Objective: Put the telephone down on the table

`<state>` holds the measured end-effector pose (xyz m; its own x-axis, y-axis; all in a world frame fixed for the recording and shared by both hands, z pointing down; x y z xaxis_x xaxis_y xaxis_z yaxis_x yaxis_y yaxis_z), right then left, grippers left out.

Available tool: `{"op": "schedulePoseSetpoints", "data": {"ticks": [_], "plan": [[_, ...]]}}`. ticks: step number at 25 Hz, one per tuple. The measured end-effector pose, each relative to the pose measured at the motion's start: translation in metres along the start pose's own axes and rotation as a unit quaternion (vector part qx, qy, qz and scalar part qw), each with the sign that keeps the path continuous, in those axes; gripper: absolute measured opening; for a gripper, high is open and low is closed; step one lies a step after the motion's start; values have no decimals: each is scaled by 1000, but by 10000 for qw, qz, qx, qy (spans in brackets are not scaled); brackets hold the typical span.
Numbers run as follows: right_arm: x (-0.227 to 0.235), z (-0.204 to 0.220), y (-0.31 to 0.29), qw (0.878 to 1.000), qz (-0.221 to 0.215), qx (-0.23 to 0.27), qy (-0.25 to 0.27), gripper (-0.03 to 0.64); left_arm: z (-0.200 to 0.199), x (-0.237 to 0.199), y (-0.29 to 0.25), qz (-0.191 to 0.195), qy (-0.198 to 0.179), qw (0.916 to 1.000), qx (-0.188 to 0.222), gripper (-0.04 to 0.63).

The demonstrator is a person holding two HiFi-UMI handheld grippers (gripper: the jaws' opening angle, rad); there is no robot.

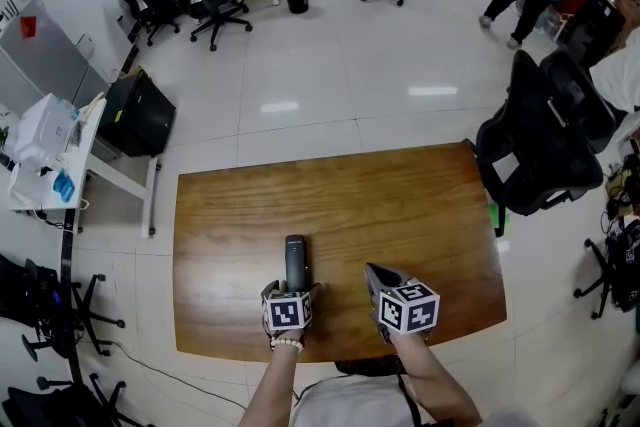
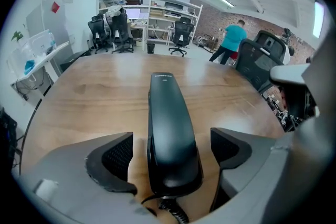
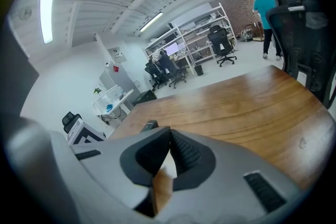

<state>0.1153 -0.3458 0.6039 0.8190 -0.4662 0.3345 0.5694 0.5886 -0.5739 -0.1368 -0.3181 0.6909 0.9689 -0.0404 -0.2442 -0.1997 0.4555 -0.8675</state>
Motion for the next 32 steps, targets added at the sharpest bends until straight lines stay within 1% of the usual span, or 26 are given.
{"op": "schedulePoseSetpoints", "data": {"ticks": [5, 7, 12, 14, 15, 16, 18, 19, 20, 21, 22, 23, 25, 29, 32], "plan": [[-10, -1, 4, 10000, -13, 49, 74, 5, -2, 1, 33, 267, 77, 9991, 324, 463], [-16, -1, 6, 9999, -33, 76, 100, 5, -3, 0, 44, 361, 163, 9983, 436, 463], [-29, 0, 16, 9997, -12, 181, 156, 5, -3, -2, 76, 586, 439, 9929, 932, 458], [-37, 1, 21, 9996, 7, 237, 167, 5, -2, -6, 91, 623, 472, 9901, 1168, 399], [-40, 2, 23, 9995, 15, 263, 177, 5, -1, -7, 99, 649, 466, 9883, 1301, 342], [-44, 3, 25, 9994, 22, 290, 188, 5, 0, -8, 105, 685, 450, 9864, 1427, 249], [-51, 6, 30, 9992, 37, 347, 208, 5, 4, -10, 118, 747, 393, 9831, 1626, 167], [-55, 7, 33, 9991, 48, 377, 213, 5, 5, -11, 125, 775, 359, 9816, 1710, 107], [-59, 8, 37, 9989, 61, 409, 216, 5, 7, -12, 131, 818, 326, 9799, 1792, 94], [-63, 9, 41, 9987, 76, 445, 216, 5, 9, -14, 137, 885, 297, 9779, 1873, 40], [-67, 10, 45, 9985, 93, 485, 214, 5, 12, -15, 142, 963, 273, 9758, 1942, 12], [-71, 11, 50, 9983, 112, 529, 214, 5, 17, -17, 148, 1033, 255, 9741, 1996, 2], [-80, 15, 61, 9976, 163, 626, 233, 5, 27, -19, 159, 1116, 233, 9712, 2092, 2], [-104, 21, 86, 9956, 218, 839, 366, 5, 45, -17, 188, 1173, 128, 9640, 2382, 2], [-130, 34, 106, 9941, 203, 965, 462, 5, 62, -16, 214, 1226, 15, 9582, 2583, 2]]}}
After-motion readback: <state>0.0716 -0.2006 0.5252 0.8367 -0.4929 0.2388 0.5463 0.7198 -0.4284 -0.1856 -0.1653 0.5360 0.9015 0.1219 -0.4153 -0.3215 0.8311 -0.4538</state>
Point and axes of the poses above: the fingertips, and each gripper's own axes: y backward along the fingers, x to its right, z out of its underside, the point moved 10 cm from there along y, backward along the fingers, and after that the axes turned 8 degrees about y, right-handed, at the moved point
